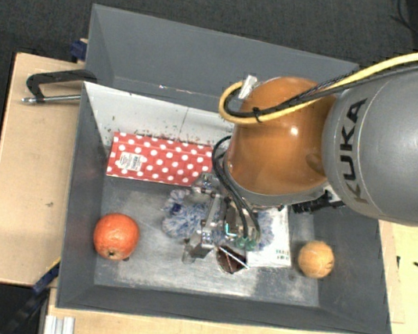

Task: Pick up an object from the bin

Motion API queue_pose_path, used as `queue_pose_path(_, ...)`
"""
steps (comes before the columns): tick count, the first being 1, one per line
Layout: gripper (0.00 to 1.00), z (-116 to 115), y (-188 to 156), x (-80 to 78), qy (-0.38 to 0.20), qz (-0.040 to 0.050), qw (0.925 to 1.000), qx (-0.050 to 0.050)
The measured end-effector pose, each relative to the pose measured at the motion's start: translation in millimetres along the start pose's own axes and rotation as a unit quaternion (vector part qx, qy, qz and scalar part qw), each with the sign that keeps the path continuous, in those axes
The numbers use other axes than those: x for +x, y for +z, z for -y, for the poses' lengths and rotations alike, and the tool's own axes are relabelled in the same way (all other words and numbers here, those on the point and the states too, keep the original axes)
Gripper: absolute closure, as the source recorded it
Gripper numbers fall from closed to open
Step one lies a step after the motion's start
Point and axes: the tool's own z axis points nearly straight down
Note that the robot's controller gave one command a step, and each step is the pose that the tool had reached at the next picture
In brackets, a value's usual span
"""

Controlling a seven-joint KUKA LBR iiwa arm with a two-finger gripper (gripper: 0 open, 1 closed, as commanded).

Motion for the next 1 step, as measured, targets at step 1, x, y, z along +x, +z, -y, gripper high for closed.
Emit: queue_pose_path(1,0.00,0.7,-3.9,-1.8,0.001,0.0041,1.0000,-0.001)
